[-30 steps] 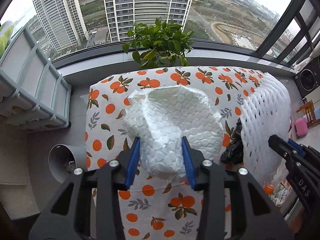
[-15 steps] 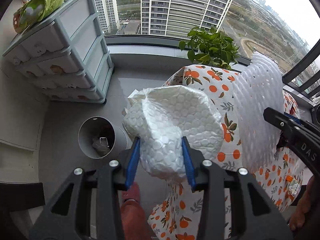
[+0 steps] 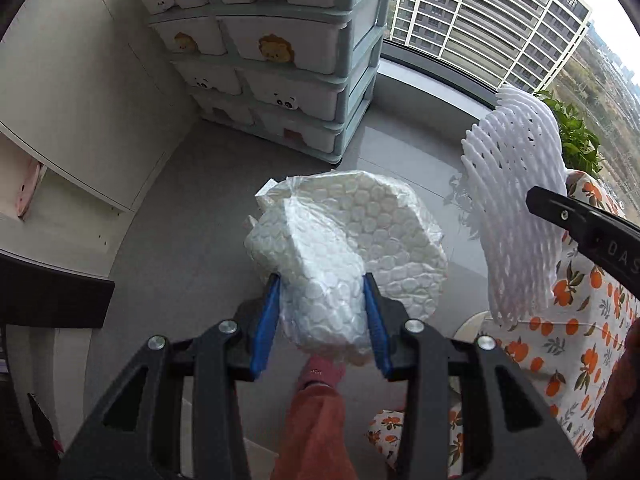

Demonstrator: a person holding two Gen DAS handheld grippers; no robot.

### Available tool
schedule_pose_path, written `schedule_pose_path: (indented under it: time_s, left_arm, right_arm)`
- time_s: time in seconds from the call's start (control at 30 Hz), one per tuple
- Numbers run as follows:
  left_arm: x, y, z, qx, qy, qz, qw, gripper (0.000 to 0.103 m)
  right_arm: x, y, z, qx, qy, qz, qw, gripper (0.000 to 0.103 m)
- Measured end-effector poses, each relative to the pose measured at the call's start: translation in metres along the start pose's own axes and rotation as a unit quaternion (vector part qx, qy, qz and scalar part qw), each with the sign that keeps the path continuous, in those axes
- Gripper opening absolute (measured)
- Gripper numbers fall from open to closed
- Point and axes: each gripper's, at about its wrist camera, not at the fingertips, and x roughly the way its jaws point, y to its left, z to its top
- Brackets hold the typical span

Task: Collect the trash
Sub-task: 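Carry the bubble-wrap bag and foam net over the bin and release both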

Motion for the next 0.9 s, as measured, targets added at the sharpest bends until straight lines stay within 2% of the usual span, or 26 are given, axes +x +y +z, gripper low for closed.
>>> schedule_pose_path:
  time_s: [0.13, 0.3, 0.4, 0.43, 0.47, 0.53, 0.63, 0.8, 0.9]
  left_arm:
    - [0.049, 0.04, -0.001, -0.028, 0.016, 0.016, 0.9993, 0.041]
    - [0.096, 0.074, -0.004, -0.048, 0.024, 0.022, 0.9983, 0.041]
    - [0.122, 0.086, -0.004, -0.05, 0.031, 0.023, 0.998, 0.041]
    - [0.13, 0.088, -0.004, -0.051, 0.035, 0.022, 0.9979, 0.041]
    - [0.137, 0.089, -0.003, -0.053, 0.04, 0.017, 0.9977, 0.041]
    - [0.147, 0.089, 0.0, -0.056, 0.045, 0.011, 0.9974, 0.041]
    - [0.159, 0.087, 0.005, -0.054, 0.05, 0.0, 0.9973, 0.041]
    - [0.173, 0.068, 0.02, -0.03, 0.044, -0.016, 0.9985, 0.041]
    - [0.185, 0.049, 0.034, -0.007, 0.033, -0.033, 0.9989, 0.048]
  right_arm:
    - [0.079, 0.037, 0.008, -0.027, 0.03, 0.022, 0.999, 0.017]
    - [0.178, 0.066, 0.005, -0.052, 0.07, 0.023, 0.996, 0.022]
    - [0.218, 0.073, 0.004, -0.06, 0.086, 0.018, 0.994, 0.034]
    - [0.228, 0.075, 0.004, -0.061, 0.092, 0.015, 0.994, 0.048]
    - [0.235, 0.075, 0.005, -0.06, 0.093, 0.013, 0.994, 0.057]
    - [0.243, 0.074, 0.005, -0.06, 0.095, 0.01, 0.994, 0.062]
    - [0.242, 0.067, 0.003, -0.056, 0.093, 0.003, 0.994, 0.062]
    - [0.214, 0.049, 0.007, -0.036, 0.07, -0.013, 0.997, 0.062]
    - [0.193, 0.036, 0.006, -0.019, 0.055, -0.02, 0.998, 0.062]
